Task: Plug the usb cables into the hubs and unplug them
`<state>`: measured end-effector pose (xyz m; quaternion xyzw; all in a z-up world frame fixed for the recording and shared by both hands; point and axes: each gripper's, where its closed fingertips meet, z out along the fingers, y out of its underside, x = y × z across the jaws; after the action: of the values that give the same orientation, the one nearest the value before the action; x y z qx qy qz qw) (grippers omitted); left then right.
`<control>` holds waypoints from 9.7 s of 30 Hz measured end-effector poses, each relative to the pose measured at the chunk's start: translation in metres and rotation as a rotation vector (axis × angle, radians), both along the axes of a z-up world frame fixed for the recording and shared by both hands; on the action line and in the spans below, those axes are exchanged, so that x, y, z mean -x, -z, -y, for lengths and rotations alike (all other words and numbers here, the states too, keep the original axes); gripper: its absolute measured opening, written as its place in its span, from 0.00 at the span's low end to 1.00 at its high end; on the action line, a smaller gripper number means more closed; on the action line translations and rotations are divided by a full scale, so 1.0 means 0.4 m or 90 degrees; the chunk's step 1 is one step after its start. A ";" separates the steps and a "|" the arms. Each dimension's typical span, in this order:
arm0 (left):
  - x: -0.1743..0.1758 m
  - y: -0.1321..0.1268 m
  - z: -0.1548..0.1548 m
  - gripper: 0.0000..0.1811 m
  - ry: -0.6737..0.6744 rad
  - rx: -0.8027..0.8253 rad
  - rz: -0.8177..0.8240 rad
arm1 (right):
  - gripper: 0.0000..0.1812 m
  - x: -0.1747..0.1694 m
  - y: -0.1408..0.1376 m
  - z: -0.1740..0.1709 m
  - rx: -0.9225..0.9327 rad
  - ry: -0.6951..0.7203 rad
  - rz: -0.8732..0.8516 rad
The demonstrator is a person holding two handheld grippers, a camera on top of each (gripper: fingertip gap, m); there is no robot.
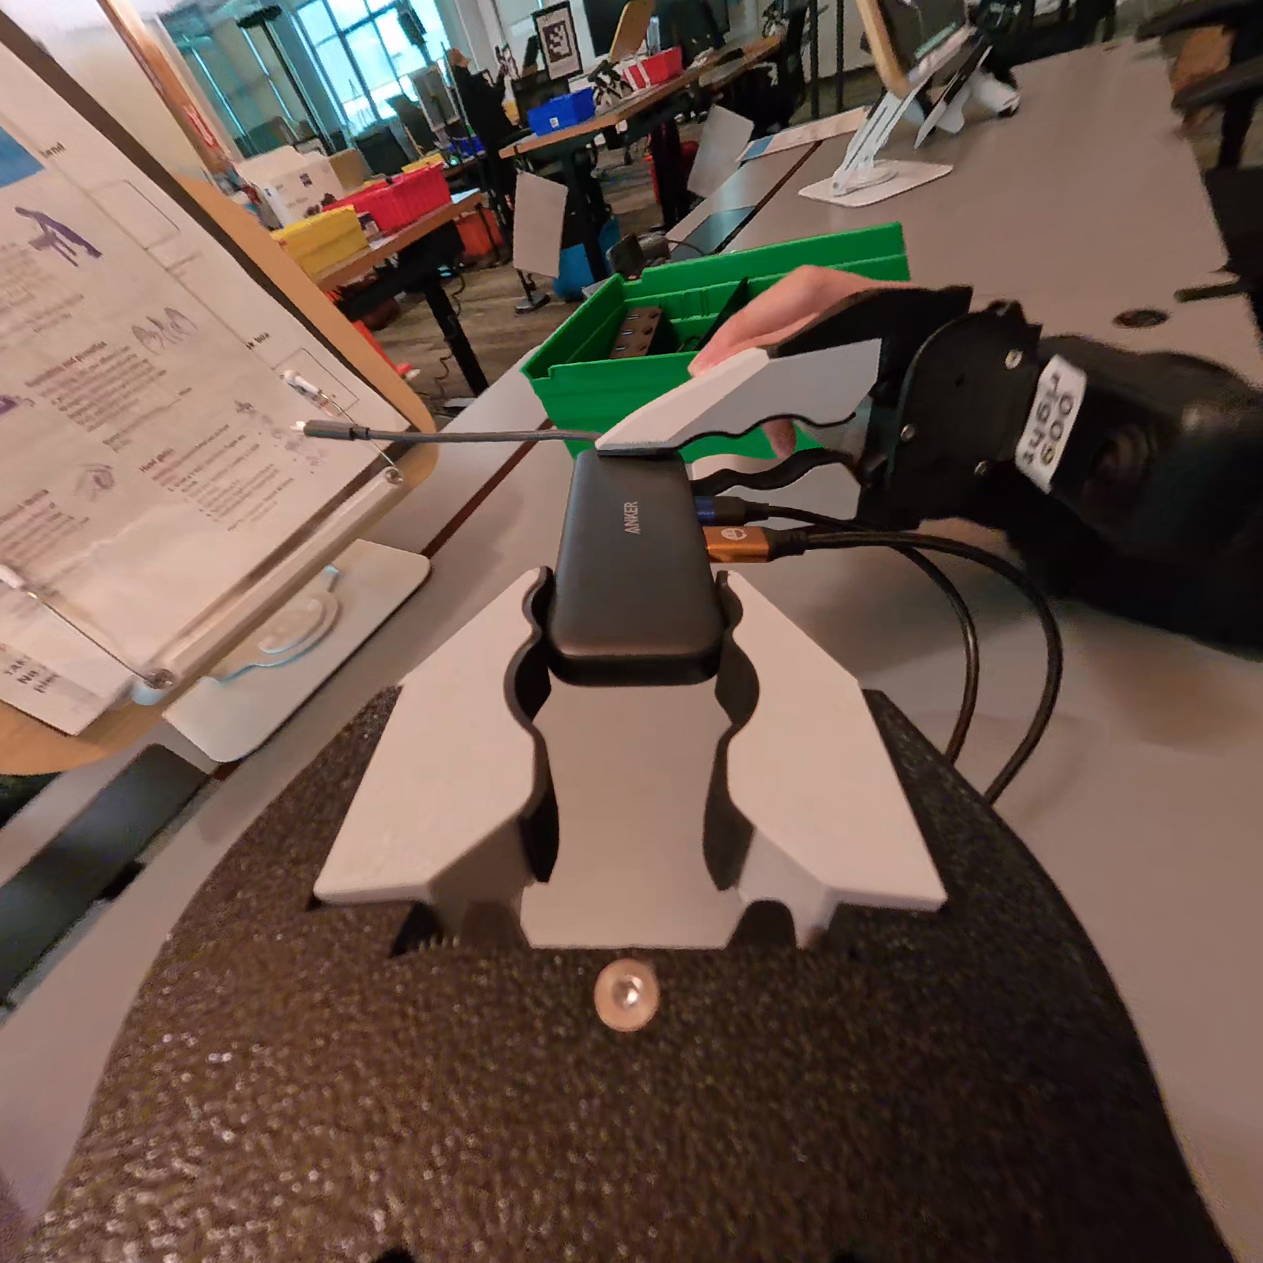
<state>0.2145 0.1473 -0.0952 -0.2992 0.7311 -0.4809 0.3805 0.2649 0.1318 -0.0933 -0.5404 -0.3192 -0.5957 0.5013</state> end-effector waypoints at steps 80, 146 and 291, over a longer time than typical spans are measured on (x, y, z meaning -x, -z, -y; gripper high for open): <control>-0.080 -0.024 -0.281 0.25 -0.361 0.216 0.264 | 0.03 -0.405 -0.322 0.624 -0.208 0.085 -0.526; -0.100 0.068 -0.019 0.29 -0.084 -0.036 0.161 | 0.25 0.050 0.093 -0.008 -0.044 -0.456 -1.376; 0.034 -0.015 0.070 0.29 0.278 0.273 0.166 | 0.39 0.099 -0.080 0.171 0.182 -0.270 -0.735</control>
<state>0.2009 0.1191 -0.0894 -0.1443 0.6054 -0.7282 0.2872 0.2251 0.0635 -0.0611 -0.7614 -0.1739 -0.0466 0.6227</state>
